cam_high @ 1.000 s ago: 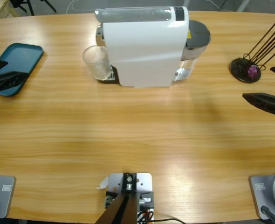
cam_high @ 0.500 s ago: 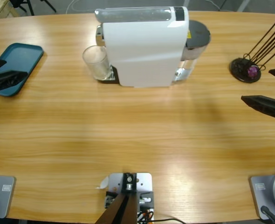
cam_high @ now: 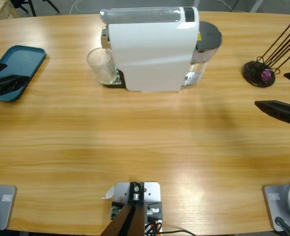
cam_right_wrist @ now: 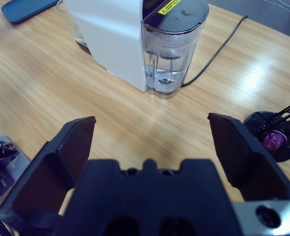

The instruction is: Pour coffee

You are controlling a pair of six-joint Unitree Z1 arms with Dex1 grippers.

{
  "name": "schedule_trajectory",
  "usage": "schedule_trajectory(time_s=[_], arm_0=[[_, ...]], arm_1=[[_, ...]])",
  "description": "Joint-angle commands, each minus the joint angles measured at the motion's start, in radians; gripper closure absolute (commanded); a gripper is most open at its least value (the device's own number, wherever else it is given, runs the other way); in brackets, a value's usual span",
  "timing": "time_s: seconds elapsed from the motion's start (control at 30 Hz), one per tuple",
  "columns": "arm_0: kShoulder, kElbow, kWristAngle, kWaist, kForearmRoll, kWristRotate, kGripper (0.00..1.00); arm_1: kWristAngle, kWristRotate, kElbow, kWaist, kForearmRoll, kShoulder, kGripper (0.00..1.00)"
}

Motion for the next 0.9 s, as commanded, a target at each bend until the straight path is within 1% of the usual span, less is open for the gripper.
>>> schedule_trajectory(time_s=[0.03,0.9], arm_0=[[-0.006,0.037,-0.017,-0.002,-0.01,0.01,0.073],[0.009,0.039,-0.017,-0.003,-0.02,0.01,0.073]], arm_1=[[0.0,-0.009,0.031,-0.017,-0.012,-0.014,0.0],[0.0,-0.01,0.033,-0.017,-0.014,-0.007,0.0]])
